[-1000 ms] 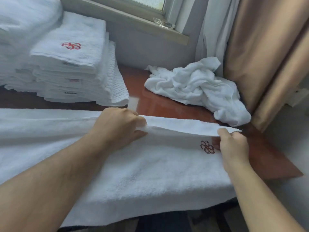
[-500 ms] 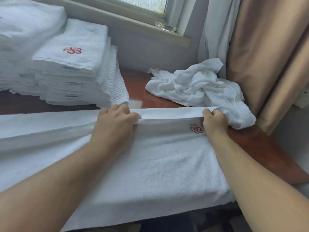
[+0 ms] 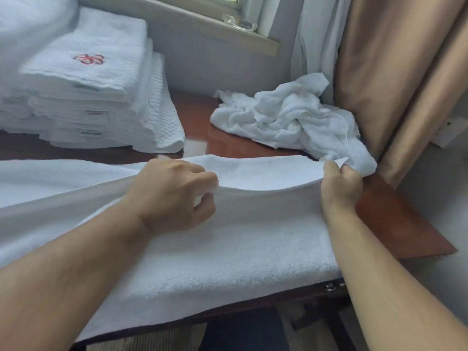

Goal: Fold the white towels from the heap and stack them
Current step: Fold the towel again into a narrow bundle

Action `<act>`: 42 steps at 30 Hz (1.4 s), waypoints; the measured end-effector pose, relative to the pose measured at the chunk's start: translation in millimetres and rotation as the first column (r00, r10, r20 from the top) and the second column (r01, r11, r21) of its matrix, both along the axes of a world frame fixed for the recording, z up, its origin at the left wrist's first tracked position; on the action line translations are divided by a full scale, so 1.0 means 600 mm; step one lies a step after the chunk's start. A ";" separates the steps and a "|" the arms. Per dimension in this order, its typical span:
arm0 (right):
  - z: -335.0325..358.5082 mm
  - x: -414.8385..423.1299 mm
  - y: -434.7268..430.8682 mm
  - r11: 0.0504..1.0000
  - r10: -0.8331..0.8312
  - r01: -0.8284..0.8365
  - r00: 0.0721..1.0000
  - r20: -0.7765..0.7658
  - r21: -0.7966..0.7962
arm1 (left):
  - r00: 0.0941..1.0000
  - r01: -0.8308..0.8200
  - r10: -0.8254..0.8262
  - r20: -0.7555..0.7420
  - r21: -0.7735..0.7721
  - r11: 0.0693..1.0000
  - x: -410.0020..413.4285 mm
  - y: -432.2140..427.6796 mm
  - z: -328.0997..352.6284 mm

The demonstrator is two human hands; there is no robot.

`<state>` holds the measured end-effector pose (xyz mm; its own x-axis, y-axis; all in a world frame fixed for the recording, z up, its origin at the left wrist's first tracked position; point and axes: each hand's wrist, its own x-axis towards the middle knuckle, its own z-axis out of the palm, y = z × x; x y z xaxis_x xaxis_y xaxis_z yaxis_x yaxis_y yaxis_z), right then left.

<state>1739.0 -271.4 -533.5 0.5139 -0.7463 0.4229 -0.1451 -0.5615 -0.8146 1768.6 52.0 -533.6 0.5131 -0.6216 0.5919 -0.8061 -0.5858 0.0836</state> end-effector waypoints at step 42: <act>0.024 -0.004 0.340 0.526 0.504 -0.752 0.651 -0.567 -0.396 | 0.610 -0.734 0.667 -0.429 0.012 0.679 0.011 0.280 0.041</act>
<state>1736.5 -67.4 -519.0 0.9380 0.1563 0.3095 0.2477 -0.9266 -0.2830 1775.3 220.1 -508.8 0.9461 0.1018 0.3073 -0.0366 -0.9096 0.4139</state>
